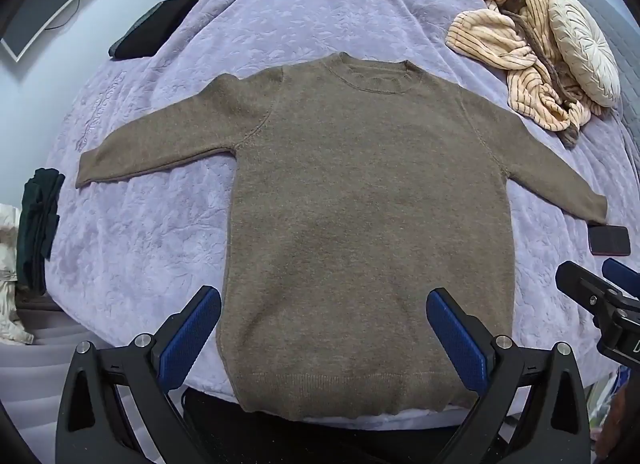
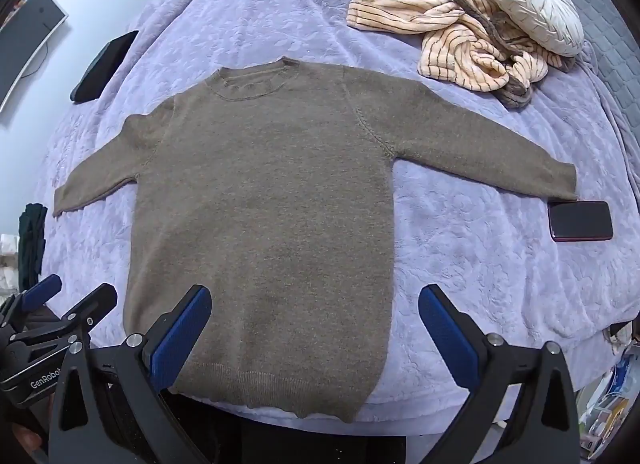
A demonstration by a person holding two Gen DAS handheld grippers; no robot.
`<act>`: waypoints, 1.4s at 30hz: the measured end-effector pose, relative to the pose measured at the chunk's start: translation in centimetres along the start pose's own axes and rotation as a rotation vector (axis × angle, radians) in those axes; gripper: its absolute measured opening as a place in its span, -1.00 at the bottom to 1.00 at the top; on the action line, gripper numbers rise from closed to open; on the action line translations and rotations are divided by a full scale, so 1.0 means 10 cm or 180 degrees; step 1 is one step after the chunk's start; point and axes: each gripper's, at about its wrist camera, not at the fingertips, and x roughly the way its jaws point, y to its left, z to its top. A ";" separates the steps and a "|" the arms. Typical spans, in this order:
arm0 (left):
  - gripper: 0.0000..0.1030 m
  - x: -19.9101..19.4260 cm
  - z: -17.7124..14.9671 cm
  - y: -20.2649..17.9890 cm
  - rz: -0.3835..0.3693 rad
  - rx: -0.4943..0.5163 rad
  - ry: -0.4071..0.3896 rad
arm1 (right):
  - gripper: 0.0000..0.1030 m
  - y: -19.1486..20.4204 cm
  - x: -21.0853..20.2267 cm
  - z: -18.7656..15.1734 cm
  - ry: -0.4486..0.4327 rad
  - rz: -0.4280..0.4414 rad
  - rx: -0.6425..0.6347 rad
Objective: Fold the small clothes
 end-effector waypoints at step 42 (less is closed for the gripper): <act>1.00 -0.13 -0.01 -0.13 0.0141 0.0035 -0.0023 | 1.00 -0.03 -0.13 -0.03 0.0001 0.0117 -0.0039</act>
